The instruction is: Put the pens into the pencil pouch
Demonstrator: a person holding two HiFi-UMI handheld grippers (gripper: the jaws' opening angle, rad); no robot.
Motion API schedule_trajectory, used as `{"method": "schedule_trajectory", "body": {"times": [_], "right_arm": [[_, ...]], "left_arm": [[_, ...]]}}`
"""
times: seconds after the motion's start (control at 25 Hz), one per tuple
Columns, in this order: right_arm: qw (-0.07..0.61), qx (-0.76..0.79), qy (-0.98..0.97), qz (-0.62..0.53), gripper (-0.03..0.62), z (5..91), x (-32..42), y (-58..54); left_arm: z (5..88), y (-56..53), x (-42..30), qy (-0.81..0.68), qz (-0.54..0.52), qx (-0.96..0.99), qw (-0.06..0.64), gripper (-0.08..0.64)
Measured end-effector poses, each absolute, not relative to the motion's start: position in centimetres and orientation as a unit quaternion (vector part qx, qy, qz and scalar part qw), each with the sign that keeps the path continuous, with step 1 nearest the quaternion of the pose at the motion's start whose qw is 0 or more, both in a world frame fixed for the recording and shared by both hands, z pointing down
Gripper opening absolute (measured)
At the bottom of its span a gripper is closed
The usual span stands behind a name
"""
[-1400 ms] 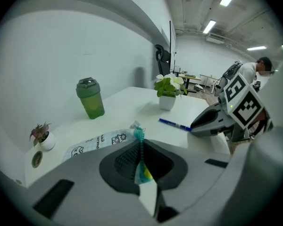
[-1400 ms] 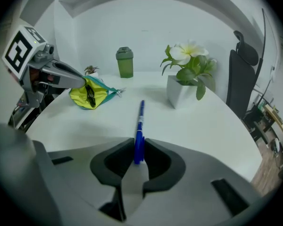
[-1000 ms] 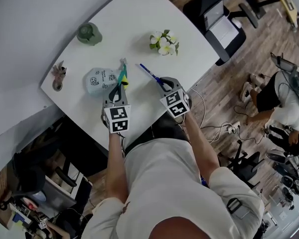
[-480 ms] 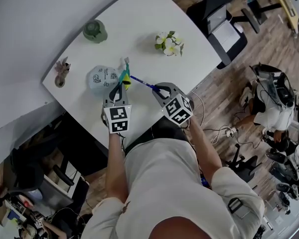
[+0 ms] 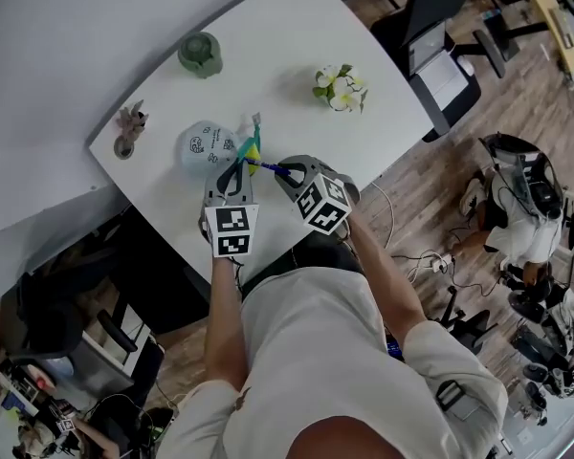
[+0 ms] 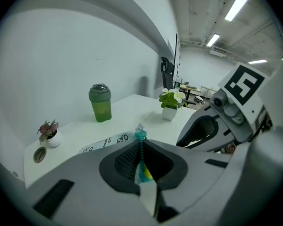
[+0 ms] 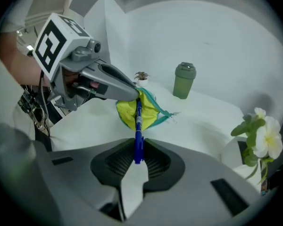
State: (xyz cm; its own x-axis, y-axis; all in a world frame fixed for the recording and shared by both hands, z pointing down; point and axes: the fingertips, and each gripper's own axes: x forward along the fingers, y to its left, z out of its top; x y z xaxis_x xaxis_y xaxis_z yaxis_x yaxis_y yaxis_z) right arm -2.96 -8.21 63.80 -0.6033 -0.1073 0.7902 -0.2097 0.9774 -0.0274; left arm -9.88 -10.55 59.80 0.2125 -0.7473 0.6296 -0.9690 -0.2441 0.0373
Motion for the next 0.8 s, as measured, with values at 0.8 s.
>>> {"method": "schedule_trajectory", "body": {"times": [0.8], "right_arm": [[0.378, 0.083, -0.917, 0.098, 0.061, 65.2, -11.4, -9.2]], "left_arm": [[60.2, -9.1, -10.9, -0.565, 0.164, 0.757, 0.285, 0.009]]}}
